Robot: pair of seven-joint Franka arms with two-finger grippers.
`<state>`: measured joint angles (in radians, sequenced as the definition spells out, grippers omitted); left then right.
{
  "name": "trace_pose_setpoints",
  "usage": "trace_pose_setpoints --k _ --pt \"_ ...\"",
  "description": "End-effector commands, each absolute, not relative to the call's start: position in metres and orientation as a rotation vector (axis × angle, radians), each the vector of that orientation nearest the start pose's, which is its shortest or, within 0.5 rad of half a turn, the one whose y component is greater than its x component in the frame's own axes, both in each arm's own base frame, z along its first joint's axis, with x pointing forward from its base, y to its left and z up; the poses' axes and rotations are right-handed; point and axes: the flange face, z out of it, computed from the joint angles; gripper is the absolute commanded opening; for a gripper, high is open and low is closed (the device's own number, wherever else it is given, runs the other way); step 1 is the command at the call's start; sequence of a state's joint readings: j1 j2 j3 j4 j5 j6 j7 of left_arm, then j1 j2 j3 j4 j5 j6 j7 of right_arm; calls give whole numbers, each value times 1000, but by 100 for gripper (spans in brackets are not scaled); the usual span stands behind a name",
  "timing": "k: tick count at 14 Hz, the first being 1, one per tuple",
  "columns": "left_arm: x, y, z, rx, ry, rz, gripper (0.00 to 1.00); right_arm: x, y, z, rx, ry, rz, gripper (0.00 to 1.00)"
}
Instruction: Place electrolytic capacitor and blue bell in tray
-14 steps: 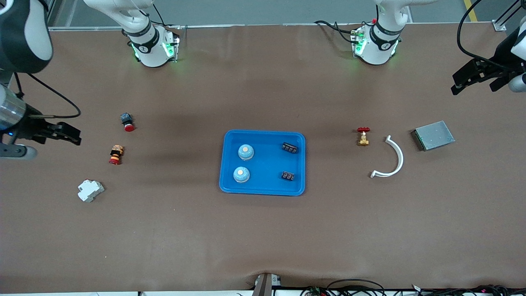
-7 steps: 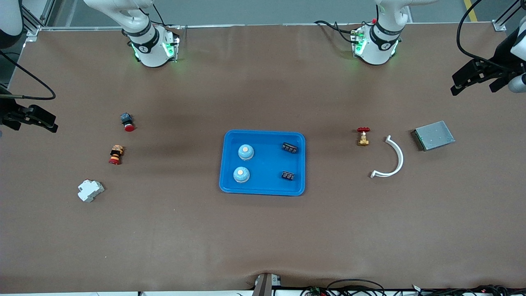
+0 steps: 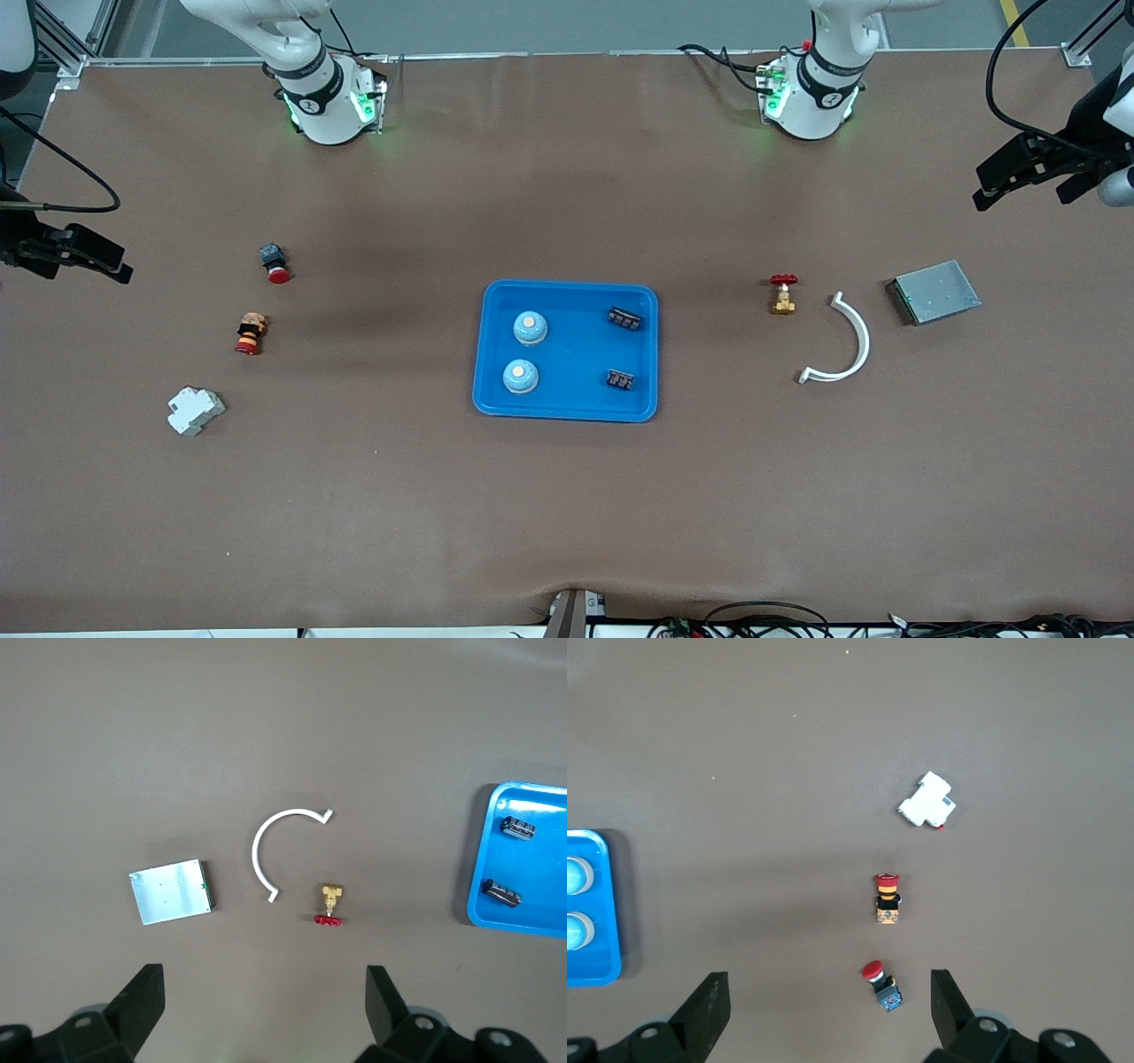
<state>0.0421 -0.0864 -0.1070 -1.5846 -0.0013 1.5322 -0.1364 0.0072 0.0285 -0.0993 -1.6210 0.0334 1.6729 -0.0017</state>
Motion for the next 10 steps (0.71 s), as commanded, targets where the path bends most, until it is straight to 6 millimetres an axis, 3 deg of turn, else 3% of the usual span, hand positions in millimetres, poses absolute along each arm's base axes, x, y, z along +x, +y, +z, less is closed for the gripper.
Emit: trace_pose_setpoints --k 1,10 --pt "529 -39 663 -3142 -106 -57 100 555 -48 594 -3060 159 -32 100" --pt "536 -39 660 -3143 -101 -50 100 548 -42 601 -3052 147 -48 100"
